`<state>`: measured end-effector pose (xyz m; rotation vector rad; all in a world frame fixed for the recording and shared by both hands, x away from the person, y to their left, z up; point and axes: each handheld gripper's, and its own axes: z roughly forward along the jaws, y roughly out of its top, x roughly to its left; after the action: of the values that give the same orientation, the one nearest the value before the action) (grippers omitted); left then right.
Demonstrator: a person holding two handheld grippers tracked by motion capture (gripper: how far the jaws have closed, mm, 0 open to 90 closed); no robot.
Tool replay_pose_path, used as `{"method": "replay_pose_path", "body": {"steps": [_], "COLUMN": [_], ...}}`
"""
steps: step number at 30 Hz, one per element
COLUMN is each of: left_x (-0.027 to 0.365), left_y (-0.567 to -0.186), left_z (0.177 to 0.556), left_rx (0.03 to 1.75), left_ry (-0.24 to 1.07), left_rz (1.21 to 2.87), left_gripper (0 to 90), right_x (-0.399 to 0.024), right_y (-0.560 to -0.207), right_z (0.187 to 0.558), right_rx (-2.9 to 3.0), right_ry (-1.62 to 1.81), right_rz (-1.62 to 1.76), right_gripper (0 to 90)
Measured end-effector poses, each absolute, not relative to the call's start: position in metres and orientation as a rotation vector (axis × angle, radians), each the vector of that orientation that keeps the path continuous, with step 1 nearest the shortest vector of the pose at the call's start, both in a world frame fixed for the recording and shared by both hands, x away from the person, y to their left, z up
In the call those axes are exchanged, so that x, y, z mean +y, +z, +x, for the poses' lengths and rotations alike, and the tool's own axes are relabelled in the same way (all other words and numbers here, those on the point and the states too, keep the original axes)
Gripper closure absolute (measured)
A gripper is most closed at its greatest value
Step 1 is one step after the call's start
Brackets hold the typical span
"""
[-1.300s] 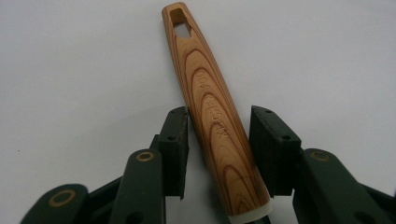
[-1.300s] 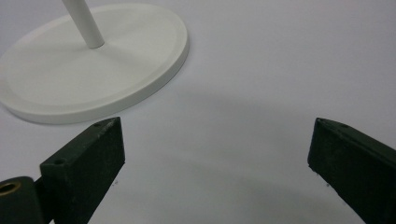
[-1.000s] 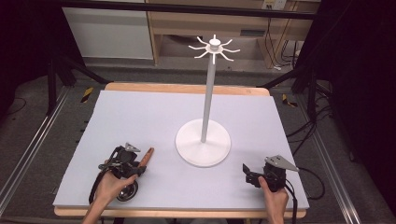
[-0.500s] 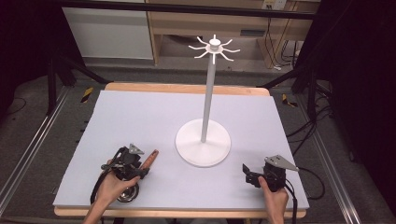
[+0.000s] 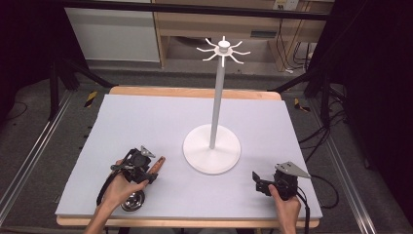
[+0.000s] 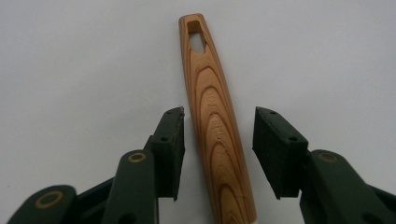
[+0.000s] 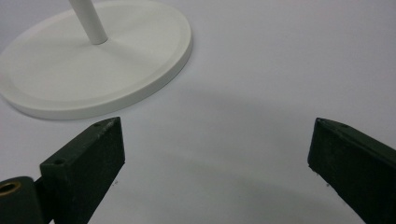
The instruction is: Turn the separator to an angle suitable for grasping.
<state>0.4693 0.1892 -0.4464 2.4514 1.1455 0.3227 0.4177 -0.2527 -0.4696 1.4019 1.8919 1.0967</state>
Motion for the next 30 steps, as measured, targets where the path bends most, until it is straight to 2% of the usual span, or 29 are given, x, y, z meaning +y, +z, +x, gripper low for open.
{"method": "replay_pose_path", "body": {"steps": [14,30], "left_x": [0.184,0.182], "left_y": [-0.450,-0.449], "left_z": [0.479,0.483], "left_rx": [1.169,1.224], "left_ry": [0.276,0.238], "left_rz": [2.509,2.521], "left_gripper": [60.7,61.9], "right_x": [-0.253,-0.252], "right_y": [-0.469,-0.470], "right_z": [0.418,0.419], "right_rx": [1.896,1.912], "right_ry": [1.094,1.092], "right_rz": [1.395,1.397], "right_gripper": [4.4,4.3]}}
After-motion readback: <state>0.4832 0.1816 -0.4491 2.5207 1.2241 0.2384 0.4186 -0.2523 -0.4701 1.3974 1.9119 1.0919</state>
